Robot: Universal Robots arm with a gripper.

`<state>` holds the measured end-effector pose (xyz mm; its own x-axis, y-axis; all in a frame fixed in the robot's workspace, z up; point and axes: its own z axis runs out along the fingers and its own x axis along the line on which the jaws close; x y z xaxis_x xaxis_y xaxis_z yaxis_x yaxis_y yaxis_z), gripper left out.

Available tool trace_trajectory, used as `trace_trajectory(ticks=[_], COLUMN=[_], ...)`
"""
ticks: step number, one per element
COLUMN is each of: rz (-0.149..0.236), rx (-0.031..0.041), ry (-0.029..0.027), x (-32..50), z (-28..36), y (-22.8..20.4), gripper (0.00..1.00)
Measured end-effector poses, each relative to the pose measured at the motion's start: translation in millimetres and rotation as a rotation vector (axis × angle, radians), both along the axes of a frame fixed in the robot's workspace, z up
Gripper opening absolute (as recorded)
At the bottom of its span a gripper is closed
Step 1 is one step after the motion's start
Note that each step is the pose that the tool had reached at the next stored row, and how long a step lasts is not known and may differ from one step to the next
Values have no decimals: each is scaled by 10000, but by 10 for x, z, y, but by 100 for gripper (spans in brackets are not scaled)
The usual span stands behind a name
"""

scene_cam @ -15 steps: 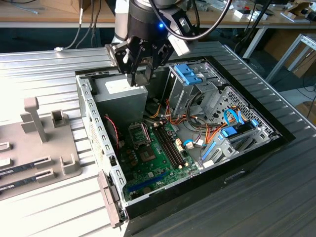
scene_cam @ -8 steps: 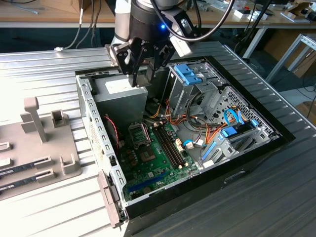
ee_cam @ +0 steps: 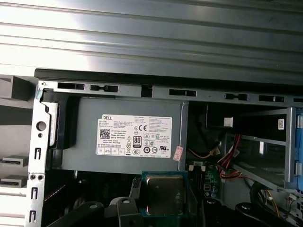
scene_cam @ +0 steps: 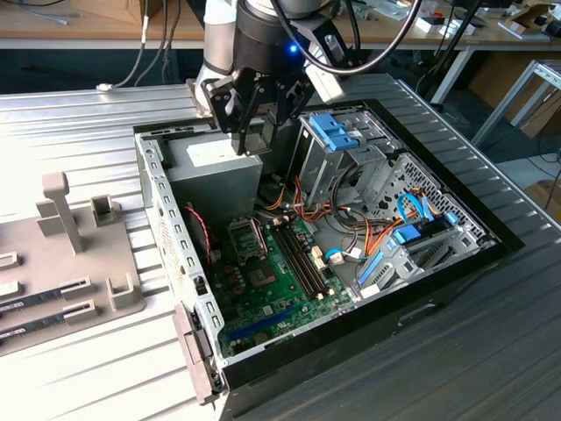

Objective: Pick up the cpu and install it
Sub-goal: 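Pick up the cpu and move it towards the insertion slot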

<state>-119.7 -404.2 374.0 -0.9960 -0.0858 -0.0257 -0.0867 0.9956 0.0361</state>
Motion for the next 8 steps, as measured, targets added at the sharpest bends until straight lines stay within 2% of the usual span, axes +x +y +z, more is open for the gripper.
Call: trace_trajectory(ticks=[8], rz=[0], rx=[0], ry=[0], x=[28], z=[-8], y=[-4], gripper=[47])
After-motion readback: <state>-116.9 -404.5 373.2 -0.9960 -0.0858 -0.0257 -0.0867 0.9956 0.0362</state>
